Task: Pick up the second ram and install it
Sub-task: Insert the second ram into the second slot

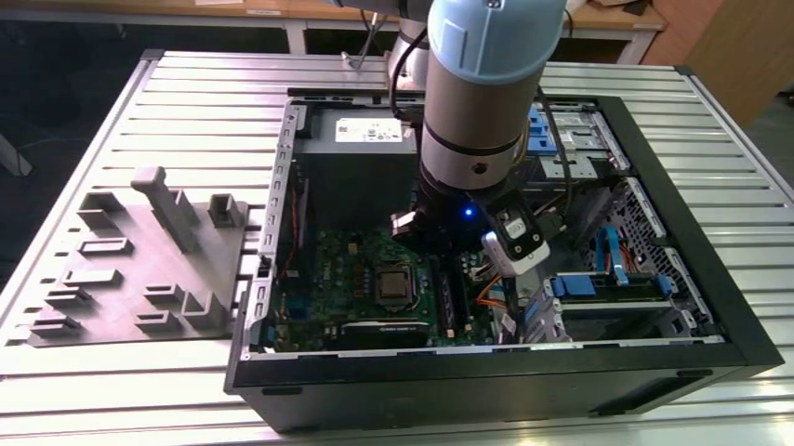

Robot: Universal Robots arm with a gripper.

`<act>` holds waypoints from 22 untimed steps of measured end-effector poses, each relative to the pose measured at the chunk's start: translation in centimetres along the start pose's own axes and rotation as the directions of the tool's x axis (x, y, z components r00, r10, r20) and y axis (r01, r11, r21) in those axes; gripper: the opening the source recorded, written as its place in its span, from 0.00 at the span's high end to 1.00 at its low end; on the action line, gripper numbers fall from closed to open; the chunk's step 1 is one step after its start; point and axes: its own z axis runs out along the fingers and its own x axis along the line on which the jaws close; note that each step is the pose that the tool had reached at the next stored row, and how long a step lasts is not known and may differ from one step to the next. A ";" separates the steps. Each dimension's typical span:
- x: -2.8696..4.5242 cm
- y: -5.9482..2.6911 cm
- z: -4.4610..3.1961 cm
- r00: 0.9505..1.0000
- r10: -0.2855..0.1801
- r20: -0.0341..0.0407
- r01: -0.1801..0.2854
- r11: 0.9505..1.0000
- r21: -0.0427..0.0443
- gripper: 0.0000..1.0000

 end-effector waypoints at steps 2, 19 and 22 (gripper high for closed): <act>0.00 0.00 0.00 1.000 0.001 0.000 -0.001 1.000 -0.001 0.89; -0.51 -0.02 0.24 1.000 0.020 0.001 -0.020 1.000 0.001 0.89; -0.51 -0.02 0.25 1.000 0.020 0.001 -0.020 1.000 0.000 0.89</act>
